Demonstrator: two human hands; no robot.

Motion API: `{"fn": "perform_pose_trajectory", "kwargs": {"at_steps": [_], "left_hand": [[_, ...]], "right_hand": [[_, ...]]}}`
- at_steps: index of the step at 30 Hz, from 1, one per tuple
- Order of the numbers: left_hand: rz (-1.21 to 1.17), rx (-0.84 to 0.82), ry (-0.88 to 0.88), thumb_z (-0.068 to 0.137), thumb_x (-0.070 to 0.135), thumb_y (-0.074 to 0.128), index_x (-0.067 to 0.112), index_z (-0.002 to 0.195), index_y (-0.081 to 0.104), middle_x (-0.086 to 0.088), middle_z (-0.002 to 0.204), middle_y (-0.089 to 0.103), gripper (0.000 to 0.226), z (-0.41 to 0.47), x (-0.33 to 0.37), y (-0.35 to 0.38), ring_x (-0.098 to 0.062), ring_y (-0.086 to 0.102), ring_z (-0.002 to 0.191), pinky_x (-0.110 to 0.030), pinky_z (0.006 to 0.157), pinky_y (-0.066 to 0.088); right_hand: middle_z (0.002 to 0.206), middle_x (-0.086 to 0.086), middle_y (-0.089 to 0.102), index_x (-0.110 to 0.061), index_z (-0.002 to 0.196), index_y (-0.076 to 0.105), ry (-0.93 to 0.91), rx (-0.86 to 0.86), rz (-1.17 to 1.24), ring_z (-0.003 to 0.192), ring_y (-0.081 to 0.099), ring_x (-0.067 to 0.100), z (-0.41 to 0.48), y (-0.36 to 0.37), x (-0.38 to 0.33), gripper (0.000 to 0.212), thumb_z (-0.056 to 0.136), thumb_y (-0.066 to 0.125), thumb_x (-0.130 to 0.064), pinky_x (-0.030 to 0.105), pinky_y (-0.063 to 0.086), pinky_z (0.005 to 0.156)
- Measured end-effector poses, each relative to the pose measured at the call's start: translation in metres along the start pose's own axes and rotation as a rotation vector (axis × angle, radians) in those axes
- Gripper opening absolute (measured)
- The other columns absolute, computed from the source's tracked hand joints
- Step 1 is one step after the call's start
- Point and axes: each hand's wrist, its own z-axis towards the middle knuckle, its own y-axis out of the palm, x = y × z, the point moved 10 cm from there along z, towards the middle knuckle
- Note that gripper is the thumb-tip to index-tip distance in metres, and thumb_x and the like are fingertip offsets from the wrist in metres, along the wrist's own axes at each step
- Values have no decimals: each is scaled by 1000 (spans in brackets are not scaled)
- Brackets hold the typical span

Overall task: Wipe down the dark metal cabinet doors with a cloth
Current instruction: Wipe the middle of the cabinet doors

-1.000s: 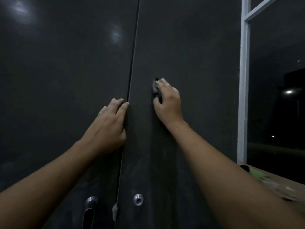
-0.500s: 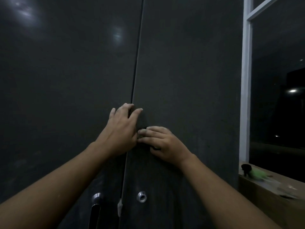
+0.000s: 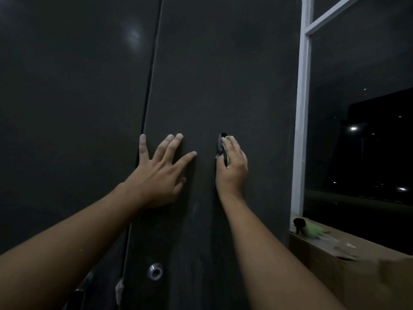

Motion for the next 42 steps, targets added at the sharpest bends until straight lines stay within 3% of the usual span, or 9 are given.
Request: {"fn": "perform_pose_trajectory", "kwargs": {"at_steps": [7,13,19,23,27,30,34,38,42], "left_hand": [[58,40,24,77,63,-11,38,148,-32,-10,151,-46,78,-5,-2,13,-25,-40,141,-66,106,-26],[95,-7,6,94,62,2,37,147,-33,-11,150,-48,68,-1,0,16,-26,-43,139,-67,103,-28],[113,26,7,75,64,-17,37,146,-35,-11,150,-47,78,-1,-2,19,-27,-43,139,-67,102,-29],[112,31,9,75,65,-17,37,144,-38,-11,149,-49,78,1,-1,20,-26,-46,137,-67,103,-28],[122,69,21,77,65,-16,36,144,-38,-12,149,-48,76,0,-1,20,-27,-44,138,-67,103,-28],[124,78,25,78,63,-16,35,145,-36,-12,150,-46,76,-1,1,19,-28,-42,139,-68,104,-26],[116,92,17,77,62,-17,35,146,-35,-12,150,-46,76,-1,1,18,-27,-42,139,-68,104,-26],[113,147,18,79,62,-13,36,149,-28,-13,155,-38,76,-2,0,19,-27,-36,143,-68,106,-24],[107,162,20,80,62,-11,35,150,-24,-12,156,-36,76,-2,1,17,-27,-34,144,-67,106,-24]], "right_hand": [[152,-10,43,-24,142,52,369,84,-39,135,38,10,-46,-62,101,48,97,55,-8,21,27,107],[148,-1,49,-25,143,51,642,200,-8,130,50,16,-40,-87,139,47,99,50,-9,21,35,98],[149,4,47,-18,151,41,22,-104,-215,135,43,20,-8,-63,83,57,97,54,-5,26,32,111],[152,2,45,-18,153,36,213,-7,-260,136,41,18,8,-91,131,57,99,50,-8,13,25,104],[152,5,44,-20,155,30,447,38,-276,137,43,25,17,-104,161,56,102,45,-14,38,36,115],[150,5,45,-20,155,32,473,53,-273,135,45,23,10,-105,155,55,102,46,-13,28,36,110],[134,1,49,-25,150,40,277,19,-227,112,51,11,-31,-82,108,56,98,53,-10,-2,30,85],[145,-5,50,-17,144,50,-185,-208,-141,127,45,10,-96,-28,35,62,85,60,1,12,28,109],[144,-1,55,-13,137,58,-650,-488,-105,119,55,19,-150,0,-5,57,81,63,-2,30,40,108]]}}
